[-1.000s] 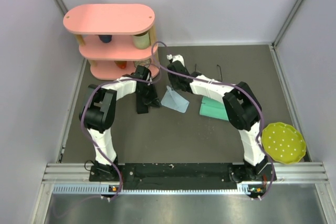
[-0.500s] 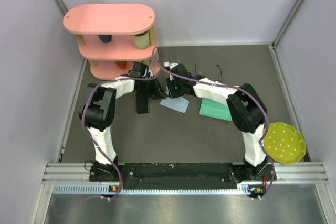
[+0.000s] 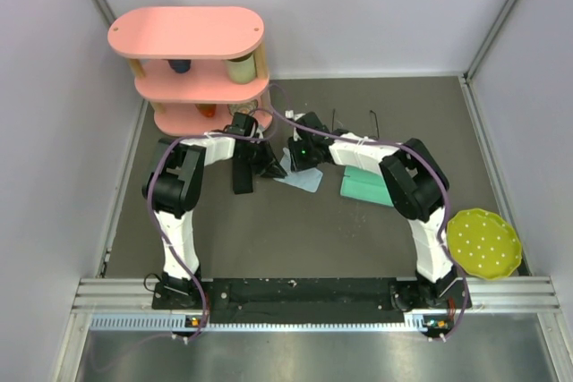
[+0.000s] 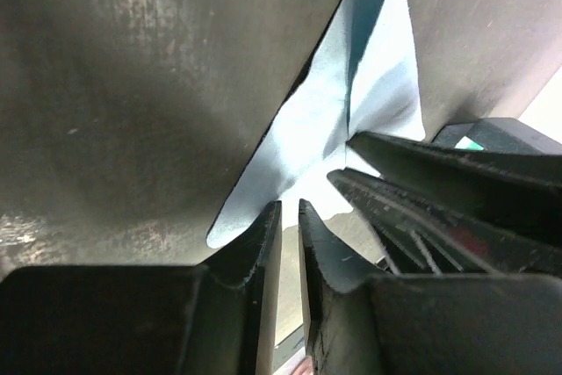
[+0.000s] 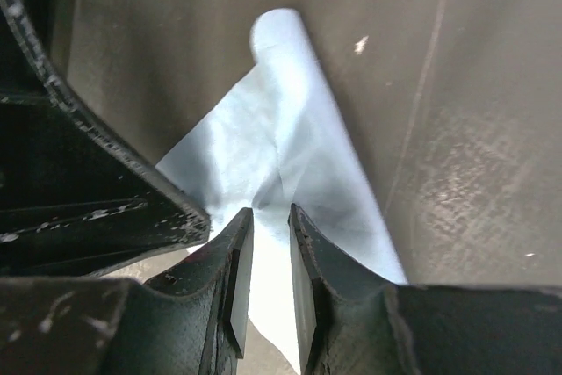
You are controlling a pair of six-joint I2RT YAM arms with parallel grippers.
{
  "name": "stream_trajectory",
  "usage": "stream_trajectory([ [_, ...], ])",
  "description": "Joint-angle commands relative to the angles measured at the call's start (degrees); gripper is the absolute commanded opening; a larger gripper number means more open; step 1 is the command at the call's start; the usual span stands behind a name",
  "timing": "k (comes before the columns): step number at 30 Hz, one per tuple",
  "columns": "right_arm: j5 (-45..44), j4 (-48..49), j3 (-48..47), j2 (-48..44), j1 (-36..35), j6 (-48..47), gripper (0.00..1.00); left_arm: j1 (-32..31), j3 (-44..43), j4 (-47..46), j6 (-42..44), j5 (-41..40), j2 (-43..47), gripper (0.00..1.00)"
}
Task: Organize the sunglasses
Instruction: Open the folded cleaning cloth at the center of the board.
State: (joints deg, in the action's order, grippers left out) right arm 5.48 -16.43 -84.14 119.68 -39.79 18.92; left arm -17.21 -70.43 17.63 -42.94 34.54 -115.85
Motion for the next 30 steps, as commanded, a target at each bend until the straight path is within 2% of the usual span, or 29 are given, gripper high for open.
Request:
stream_trajectory([
  [1, -4.06, -1.24, -1.82, 0.38, 3.22, 0.07, 0.24, -0.19, -0.76, 8.38, 2.42, -7.03, -1.48, 0.19],
  [8, -10.99, -2.29, -2.96, -0.5, 7.97, -1.07, 0.24, -0.19, -0.76, 9.7, 3.3, -8.18, -1.92, 0.18],
  [13, -12.6, -2.21, -5.33, -0.93, 8.5, -2.92, 0.23, -0.19, -0.93, 9.71, 3.91, -8.09, -1.31, 0.17],
  [18, -3.83, -0.55, -4.2, -5.85, 7.54, -2.92, 0.23, -0.19, -0.93, 9.53, 4.53, -7.48, -0.43, 0.16],
  [20, 3.62, 0.16, -2.79, -7.78, 6.66, -3.45, 0.23, -0.19, -0.67, 9.62, 4.7, -7.65, -0.08, 0.16],
  [24, 12.26, 0.43, -1.82, -6.92, 3.67, -2.4, 0.24, -0.19, 0.03, 9.44, 4.79, -8.09, 0.8, 0.16],
  [30, 11.75, 0.61, -3.04, 0.01, 2.26, 1.56, 0.24, -0.19, 1.7, 9.18, 4.62, -8.35, 1.15, 0.16],
])
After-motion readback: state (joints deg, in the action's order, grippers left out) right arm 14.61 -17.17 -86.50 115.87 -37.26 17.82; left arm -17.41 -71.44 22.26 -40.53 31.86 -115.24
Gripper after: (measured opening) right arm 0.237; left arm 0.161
